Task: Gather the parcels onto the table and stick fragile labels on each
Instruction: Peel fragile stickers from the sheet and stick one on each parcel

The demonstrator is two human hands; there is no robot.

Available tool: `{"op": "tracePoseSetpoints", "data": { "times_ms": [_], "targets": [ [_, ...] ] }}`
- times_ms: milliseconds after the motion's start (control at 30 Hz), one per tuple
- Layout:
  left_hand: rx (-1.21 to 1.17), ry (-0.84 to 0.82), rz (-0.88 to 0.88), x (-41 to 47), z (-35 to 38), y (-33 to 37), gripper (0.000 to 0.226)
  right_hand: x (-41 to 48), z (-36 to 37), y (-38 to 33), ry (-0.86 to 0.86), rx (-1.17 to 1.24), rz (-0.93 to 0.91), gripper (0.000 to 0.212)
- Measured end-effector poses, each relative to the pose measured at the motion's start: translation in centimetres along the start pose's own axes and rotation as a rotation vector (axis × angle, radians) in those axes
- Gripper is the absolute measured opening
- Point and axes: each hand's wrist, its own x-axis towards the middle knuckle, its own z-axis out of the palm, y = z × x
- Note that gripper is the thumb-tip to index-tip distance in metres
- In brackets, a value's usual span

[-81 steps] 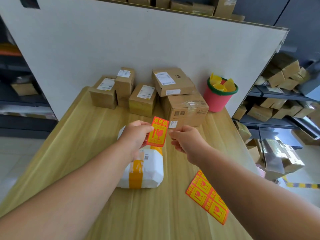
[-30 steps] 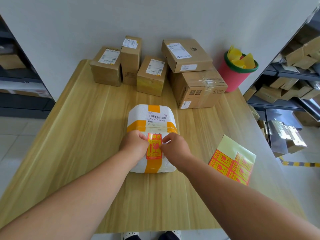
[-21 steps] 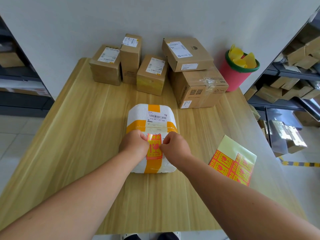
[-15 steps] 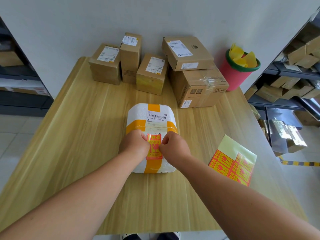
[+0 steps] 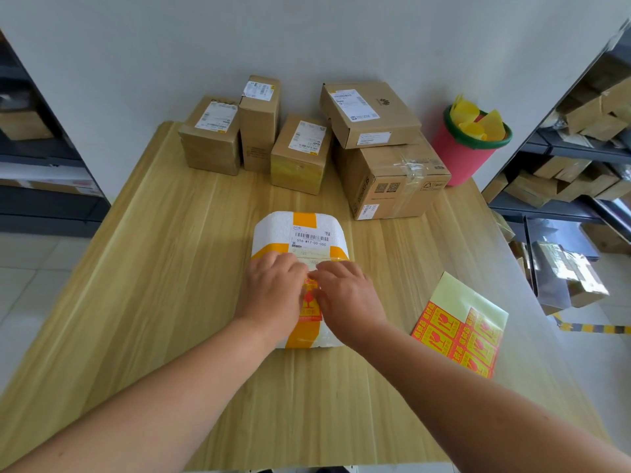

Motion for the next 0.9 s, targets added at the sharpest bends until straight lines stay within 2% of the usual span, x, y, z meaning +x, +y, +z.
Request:
{"op": "tracePoseSetpoints", "data": {
  "times_ms": [100,167,233,433,567,667,900],
  "targets": [
    [0.039,-0.097,0.048,-0.7,0.1,0.0,0.025,-0.4,0.1,0.6,-0.221,-0.119,-0.018,0.044],
    [0.035,-0.293,0.000,-1.0,0.1,-0.1,0.043,-0.6,0.3,1.2,-0.299,-0.158,-0.021,0.051],
    [0.052,-0.372,-0.005,-0.9,0.0,-0.6,0.055,-0.6,0.2,1.3,-0.326,-0.164,-0.027,0.054],
    [0.053,-0.393,0.058,-2.1,0.0,-1.4,0.067,-1.8,0.2,1.4,-0.387,-0.182,-0.007,0.074],
    [0.051,-0.419,0.065,-2.3,0.4,-1.7,0.068,-1.9,0.3,1.4,-0.387,-0.183,0.006,0.072],
    [0.000,-0.345,0.067,-2.5,0.4,-1.7,0.066,-2.0,0.4,0.9,-0.331,-0.206,-0.055,0.074],
    [0.012,-0.427,0.091,-2.2,0.8,-2.3,0.062,-2.2,1.2,0.9,-0.342,-0.206,-0.131,0.074]
  ]
}}
